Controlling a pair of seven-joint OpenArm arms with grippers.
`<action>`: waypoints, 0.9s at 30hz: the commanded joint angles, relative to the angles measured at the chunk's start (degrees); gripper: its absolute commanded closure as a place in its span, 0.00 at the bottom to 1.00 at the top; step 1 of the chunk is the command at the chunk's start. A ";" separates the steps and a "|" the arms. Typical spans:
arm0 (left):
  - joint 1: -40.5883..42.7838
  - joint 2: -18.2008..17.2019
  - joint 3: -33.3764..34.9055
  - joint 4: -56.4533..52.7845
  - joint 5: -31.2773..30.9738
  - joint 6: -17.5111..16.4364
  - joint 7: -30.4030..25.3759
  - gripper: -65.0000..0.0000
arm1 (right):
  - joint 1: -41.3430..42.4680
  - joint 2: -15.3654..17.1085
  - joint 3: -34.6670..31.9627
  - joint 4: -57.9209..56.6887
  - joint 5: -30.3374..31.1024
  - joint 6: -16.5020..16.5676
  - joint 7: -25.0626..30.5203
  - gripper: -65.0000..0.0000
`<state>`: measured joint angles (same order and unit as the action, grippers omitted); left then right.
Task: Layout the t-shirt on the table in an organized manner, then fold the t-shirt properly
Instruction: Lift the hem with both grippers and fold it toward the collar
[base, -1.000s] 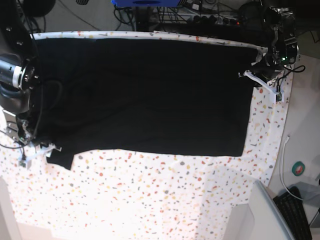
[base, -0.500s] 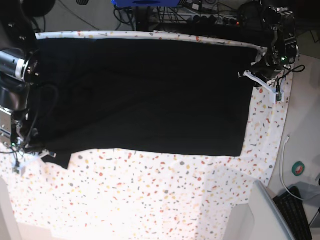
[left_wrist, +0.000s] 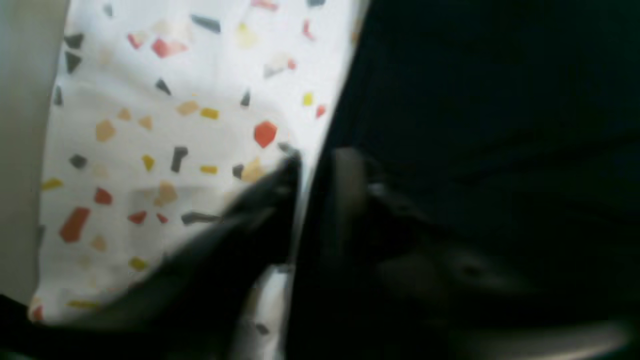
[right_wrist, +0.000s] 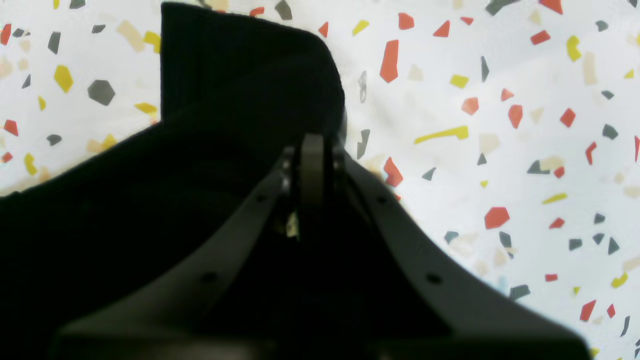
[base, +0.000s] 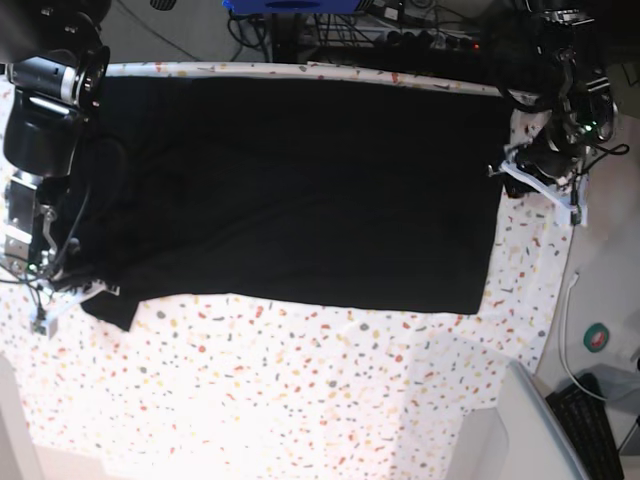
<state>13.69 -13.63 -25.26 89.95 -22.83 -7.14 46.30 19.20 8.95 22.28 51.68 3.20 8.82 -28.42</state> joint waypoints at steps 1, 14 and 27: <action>-3.54 -2.06 -1.34 0.82 -0.51 0.50 0.33 0.47 | 1.24 0.85 -0.09 1.11 0.36 0.02 1.04 1.00; -39.14 -7.25 20.64 -42.17 -3.85 0.50 -7.31 0.20 | 1.33 0.59 -0.17 1.11 0.36 0.19 1.04 1.00; -51.72 -4.44 33.39 -66.08 -4.20 0.50 -23.31 0.22 | 0.97 0.85 -0.09 1.11 0.36 0.19 1.13 1.00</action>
<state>-36.27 -17.19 8.16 23.09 -26.89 -6.35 24.05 18.98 9.10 22.17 51.75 3.22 8.97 -28.45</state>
